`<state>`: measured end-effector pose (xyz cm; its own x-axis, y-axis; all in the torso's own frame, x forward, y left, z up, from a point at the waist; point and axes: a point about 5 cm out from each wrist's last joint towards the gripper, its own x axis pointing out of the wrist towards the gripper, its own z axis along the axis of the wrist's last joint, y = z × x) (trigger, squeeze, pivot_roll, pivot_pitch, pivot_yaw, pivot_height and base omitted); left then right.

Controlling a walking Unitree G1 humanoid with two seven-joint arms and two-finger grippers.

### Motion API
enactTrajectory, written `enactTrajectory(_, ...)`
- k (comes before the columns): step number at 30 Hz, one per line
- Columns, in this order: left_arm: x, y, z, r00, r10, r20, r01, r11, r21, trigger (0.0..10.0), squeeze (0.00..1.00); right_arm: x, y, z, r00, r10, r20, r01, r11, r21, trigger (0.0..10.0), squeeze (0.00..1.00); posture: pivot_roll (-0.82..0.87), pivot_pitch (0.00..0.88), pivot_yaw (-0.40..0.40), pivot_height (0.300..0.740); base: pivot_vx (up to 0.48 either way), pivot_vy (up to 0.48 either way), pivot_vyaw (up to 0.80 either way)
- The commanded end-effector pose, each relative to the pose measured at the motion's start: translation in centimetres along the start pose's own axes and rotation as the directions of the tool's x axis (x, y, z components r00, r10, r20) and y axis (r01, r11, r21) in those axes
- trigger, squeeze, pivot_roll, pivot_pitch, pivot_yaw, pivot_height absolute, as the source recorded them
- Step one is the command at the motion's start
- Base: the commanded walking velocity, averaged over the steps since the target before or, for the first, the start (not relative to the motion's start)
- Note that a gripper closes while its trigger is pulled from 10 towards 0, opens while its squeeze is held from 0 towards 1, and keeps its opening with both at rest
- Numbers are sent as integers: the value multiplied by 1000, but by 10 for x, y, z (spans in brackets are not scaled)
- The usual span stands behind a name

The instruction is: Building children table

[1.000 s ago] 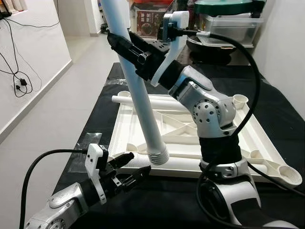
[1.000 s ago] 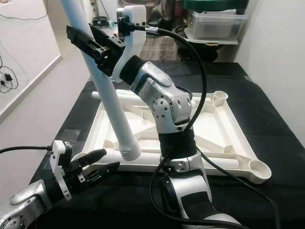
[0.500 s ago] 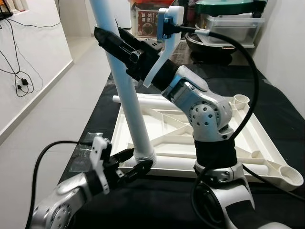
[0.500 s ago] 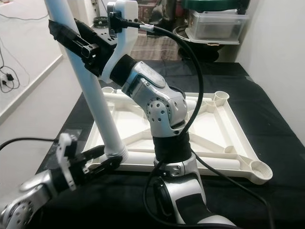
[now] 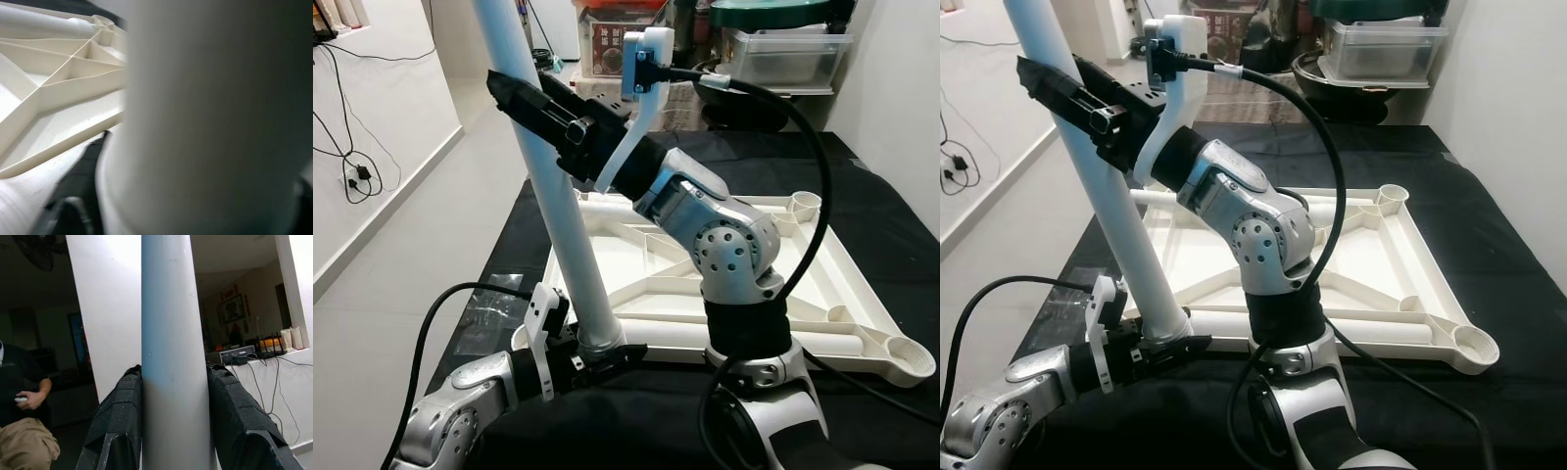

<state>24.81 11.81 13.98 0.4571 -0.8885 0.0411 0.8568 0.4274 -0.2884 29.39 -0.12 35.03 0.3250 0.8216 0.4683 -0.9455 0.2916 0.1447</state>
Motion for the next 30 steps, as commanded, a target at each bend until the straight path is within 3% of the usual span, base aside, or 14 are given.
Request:
enactTrajectory(1,-2,6,1,1000,20,2,-20,1000,20,0,0,0,5,1,1000,19,3,-19,1000,0,0,0,-28,0,3,740,0,0,0)
enactTrajectory(9,-1,5,8,999,6,48,-8,999,38,0,0,-1,4,2,1000,4,4,-4,1000,2,0,0,-28,0,2,740,0,0,0)
enactTrajectory(13,2,2,13,1000,-2,23,-1,995,99,0,0,-4,0,1,999,-35,-22,35,999,1,0,0,-27,0,-2,740,0,0,0)
enactTrajectory(14,3,2,15,1000,-2,17,0,993,115,471,0,-5,-4,-1,997,-64,-45,64,998,-5,10000,0,-24,0,-6,740,0,0,0)
enactTrajectory(15,3,2,16,1000,-2,14,0,992,124,471,0,-5,-7,-2,995,-84,-60,84,996,-9,10000,0,-24,0,-6,740,0,0,0)
enactTrajectory(16,3,2,17,1000,-1,15,-1,991,130,7529,0,-6,-9,-2,995,-92,-50,92,996,7,10000,0,-23,0,-8,740,0,0,0)
enactTrajectory(17,3,2,17,1000,-1,15,-1,991,130,7529,0,-6,-9,-2,995,-92,-50,92,996,7,10000,0,-23,0,-8,740,0,0,0)
enactTrajectory(18,2,3,19,1000,-2,9,0,990,142,10000,0,-7,-12,-3,994,-102,-49,102,995,9,10000,1000,-22,0,-10,740,0,0,0)
enactTrajectory(24,-5,5,23,999,-3,-45,11,981,192,10000,0,-19,-21,-10,987,-107,-118,103,994,-44,10000,1000,-16,0,-15,740,0,0,0)
enactTrajectory(25,-10,5,25,997,-9,-72,23,978,208,10000,0,-28,-24,-14,983,-94,-159,85,994,-65,10000,565,-13,0,-18,740,0,0,0)
enactTrajectory(26,-15,5,26,995,-14,-94,35,975,219,10000,0,-35,-26,-18,978,-91,-188,77,994,-77,10000,0,-12,0,-18,740,0,0,0)
enactTrajectory(30,-23,7,28,990,-16,-137,48,971,234,10000,0,-47,-30,-28,965,-109,-239,89,992,-92,10000,0,-10,0,-19,740,0,0,0)
